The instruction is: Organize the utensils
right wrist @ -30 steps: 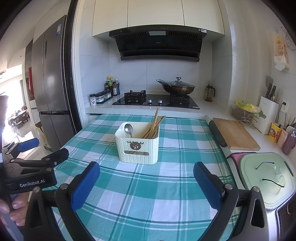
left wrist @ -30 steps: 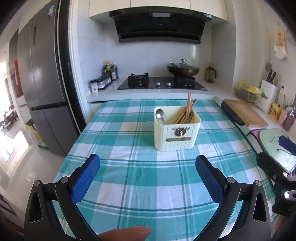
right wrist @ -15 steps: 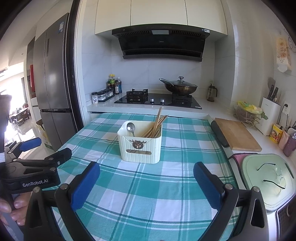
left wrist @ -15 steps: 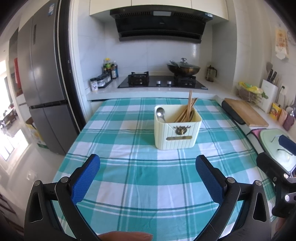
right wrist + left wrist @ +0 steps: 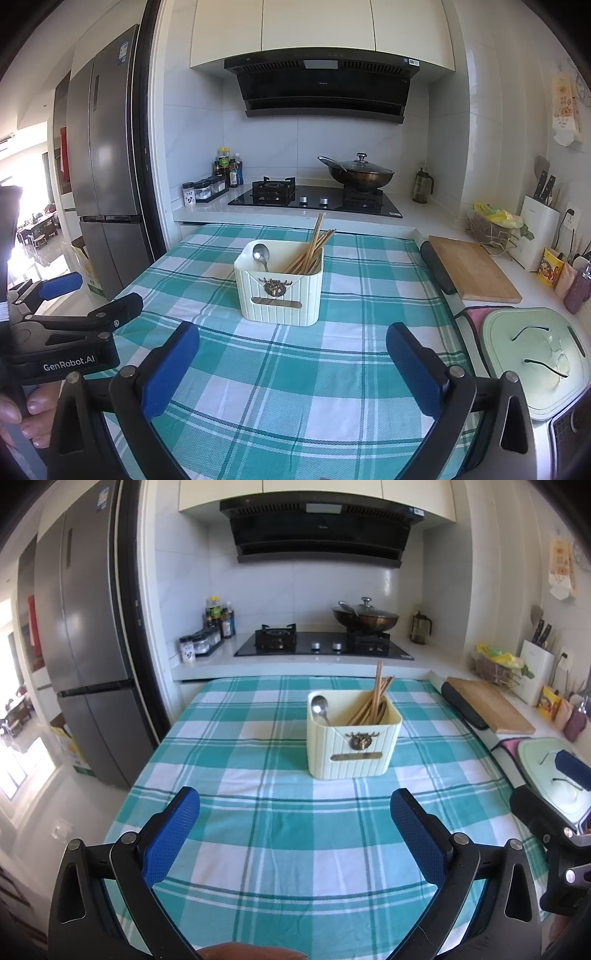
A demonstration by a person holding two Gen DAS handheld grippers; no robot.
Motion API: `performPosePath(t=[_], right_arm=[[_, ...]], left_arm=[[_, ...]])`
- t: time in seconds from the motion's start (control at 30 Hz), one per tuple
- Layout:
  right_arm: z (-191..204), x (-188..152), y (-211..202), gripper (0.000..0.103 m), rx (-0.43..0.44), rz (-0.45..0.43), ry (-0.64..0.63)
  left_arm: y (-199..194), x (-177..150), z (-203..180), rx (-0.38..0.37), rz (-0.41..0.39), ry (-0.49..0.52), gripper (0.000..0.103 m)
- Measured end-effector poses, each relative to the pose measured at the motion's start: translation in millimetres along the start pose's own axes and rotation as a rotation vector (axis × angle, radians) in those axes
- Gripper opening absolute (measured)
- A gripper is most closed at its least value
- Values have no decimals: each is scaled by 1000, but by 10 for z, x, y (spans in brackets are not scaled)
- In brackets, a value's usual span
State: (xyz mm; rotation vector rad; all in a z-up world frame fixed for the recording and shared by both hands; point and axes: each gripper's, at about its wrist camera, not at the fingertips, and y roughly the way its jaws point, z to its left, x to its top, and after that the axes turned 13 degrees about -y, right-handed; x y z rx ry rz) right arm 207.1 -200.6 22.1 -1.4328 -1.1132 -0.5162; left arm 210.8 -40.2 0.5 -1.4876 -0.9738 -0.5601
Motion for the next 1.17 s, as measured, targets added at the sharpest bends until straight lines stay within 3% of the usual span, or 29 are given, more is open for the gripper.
performPosePath(t=[0.93, 1.17], right_arm=[[-2, -12, -8, 103, 2, 1, -5], [-57, -37, -8, 103, 6, 5, -11]], left_arm=[[0, 0, -23, -3, 0, 3, 103], [-35, 8, -34, 1, -39, -6, 103]])
